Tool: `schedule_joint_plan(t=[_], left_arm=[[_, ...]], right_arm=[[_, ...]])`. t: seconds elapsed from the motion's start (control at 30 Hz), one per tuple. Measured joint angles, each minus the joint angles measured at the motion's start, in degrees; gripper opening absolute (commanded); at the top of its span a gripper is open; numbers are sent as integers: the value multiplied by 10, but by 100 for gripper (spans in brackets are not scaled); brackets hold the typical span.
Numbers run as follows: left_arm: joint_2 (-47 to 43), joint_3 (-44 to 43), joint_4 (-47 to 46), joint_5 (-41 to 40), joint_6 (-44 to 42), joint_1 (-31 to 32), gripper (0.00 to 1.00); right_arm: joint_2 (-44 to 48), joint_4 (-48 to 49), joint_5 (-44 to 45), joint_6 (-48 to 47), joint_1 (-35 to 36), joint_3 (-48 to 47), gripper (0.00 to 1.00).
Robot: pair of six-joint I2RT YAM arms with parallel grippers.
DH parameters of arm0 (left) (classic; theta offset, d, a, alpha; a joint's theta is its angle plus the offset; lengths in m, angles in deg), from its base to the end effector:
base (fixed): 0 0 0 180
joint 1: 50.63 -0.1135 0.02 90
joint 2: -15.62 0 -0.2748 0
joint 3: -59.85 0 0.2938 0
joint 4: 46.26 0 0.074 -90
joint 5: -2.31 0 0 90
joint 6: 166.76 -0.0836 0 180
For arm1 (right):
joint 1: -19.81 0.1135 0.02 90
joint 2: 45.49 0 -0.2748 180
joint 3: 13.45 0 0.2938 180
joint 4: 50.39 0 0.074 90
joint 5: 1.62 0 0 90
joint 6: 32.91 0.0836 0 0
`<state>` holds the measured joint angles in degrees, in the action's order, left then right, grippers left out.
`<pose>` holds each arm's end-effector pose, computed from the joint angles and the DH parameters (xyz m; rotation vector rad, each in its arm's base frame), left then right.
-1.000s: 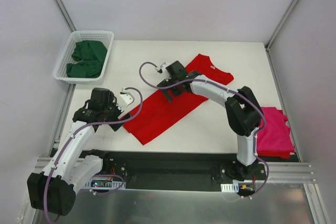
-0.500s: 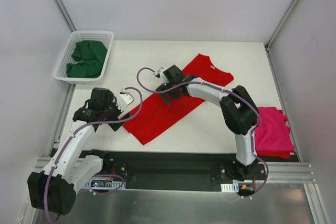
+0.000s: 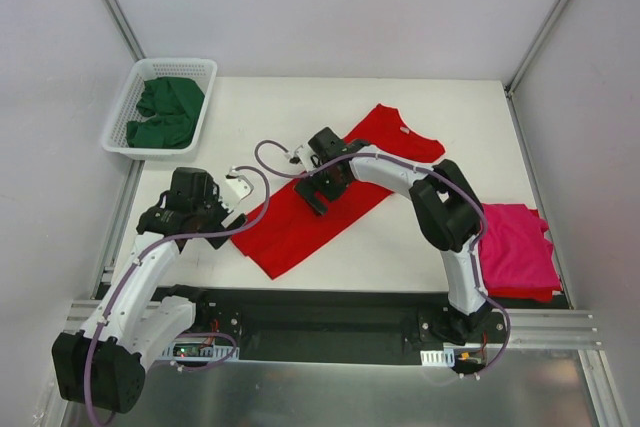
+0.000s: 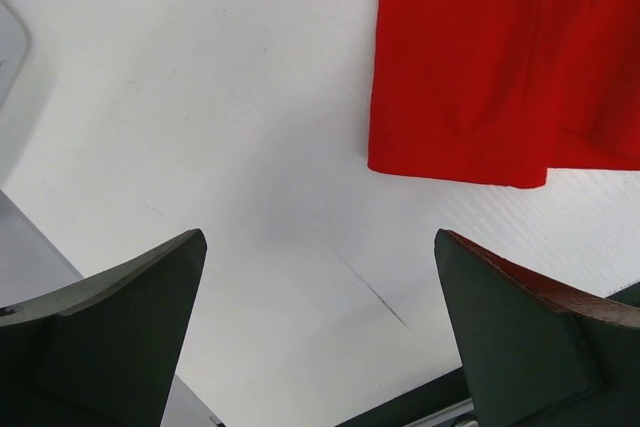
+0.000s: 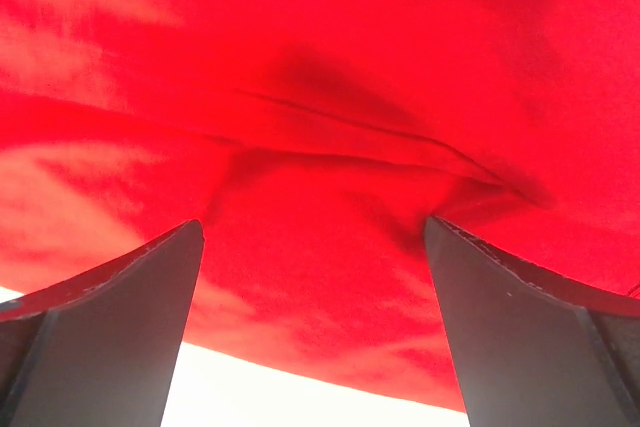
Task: Fold and stack the t-shirts
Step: Rotate the tshirt 90 degrees
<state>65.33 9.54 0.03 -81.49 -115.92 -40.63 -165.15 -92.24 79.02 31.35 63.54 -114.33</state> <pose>0.2405 -0.0516 0.2138 1.0311 2.1289 0.1184 0.3598 0.3630 0.1213 -1.5522 2.1393 0.3219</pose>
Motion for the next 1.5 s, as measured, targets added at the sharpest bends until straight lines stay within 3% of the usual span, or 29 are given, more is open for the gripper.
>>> schedule_joint_plan(t=[0.33,0.57,0.97,1.1,1.23,1.5], left_arm=[[-2,0,-1,-5,-8,0,99],[-2,0,-2,-5,-9,0,100],[-2,0,-3,-5,-9,-1,99],[-3,0,-4,-5,-9,-3,99],[-3,0,-4,-5,-9,-3,99],[-4,0,-9,-5,-9,-3,99]], right_arm=[[0,-108,-28,-139,-4,-6,96],[2,-169,-37,-245,-43,-6,96],[17,-214,60,-451,-72,27,96],[13,-250,57,-457,-76,9,96],[13,-298,23,-404,-104,-53,96],[49,-220,71,-260,-203,-104,96]])
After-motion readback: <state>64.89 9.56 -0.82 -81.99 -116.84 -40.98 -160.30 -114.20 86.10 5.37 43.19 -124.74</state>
